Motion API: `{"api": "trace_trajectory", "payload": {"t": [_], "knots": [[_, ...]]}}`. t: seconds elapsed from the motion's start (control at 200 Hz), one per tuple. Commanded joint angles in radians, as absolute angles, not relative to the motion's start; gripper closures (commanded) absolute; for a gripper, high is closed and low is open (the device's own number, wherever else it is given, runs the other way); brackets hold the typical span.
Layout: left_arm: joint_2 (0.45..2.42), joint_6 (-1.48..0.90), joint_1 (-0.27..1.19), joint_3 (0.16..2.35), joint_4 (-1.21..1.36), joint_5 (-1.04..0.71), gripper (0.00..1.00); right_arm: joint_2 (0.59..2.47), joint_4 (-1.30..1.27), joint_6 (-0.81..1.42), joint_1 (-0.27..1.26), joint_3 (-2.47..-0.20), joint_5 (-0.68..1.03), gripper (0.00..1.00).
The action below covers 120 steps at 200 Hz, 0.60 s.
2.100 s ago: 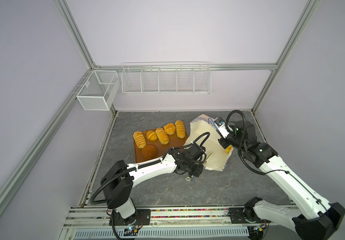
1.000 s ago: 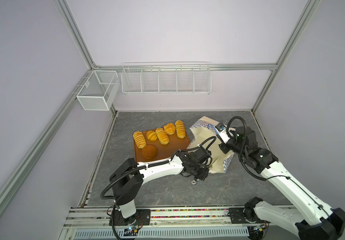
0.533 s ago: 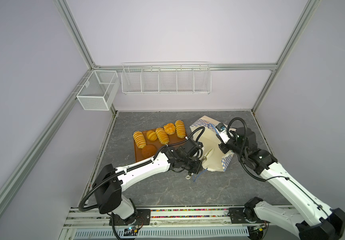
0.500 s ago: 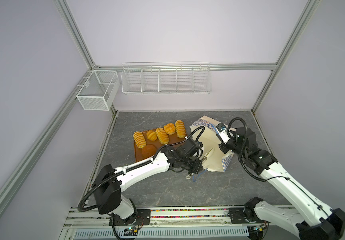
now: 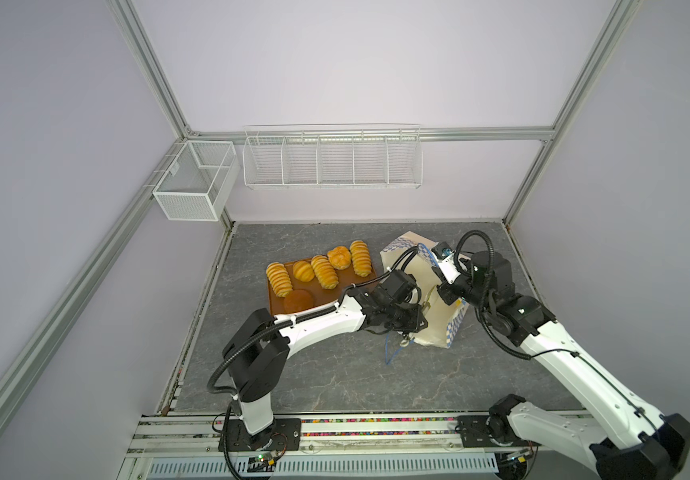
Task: Take the fake bread out of the paper bag
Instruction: 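Push the left tongs deeper into the bag toward the remaining yellow bread, then close the left tongs on the yellow striped bread inside the bag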
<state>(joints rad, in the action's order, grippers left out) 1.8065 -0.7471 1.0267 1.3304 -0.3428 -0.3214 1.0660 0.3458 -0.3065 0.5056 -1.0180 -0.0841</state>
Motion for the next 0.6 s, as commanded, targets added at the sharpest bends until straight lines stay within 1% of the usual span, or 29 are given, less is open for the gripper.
{"api": "trace_trajectory", "payload": {"t": [0.0, 0.14, 0.335, 0.5, 0.595], "knots": [[1.831, -0.815, 1.026, 1.294, -0.206, -0.293, 0.90, 1.081, 0.384, -0.315, 0.509, -1.077, -0.054, 0.93], [1.884, -0.854, 1.032, 1.244, -0.103, -0.294, 0.90, 1.114, 0.450, -0.333, 0.509, -1.161, -0.021, 0.93], [1.970, -0.872, 1.048, 1.277, -0.049, -0.330, 0.90, 1.135, 0.504, -0.351, 0.528, -1.242, -0.020, 0.93], [1.992, -0.849, 1.043, 1.300, -0.060, -0.339, 0.90, 1.126, 0.518, -0.381, 0.558, -1.253, -0.042, 0.93], [1.989, -0.847, 1.038, 1.302, -0.052, -0.350, 0.90, 1.113, 0.517, -0.400, 0.560, -1.222, -0.060, 0.93]]}}
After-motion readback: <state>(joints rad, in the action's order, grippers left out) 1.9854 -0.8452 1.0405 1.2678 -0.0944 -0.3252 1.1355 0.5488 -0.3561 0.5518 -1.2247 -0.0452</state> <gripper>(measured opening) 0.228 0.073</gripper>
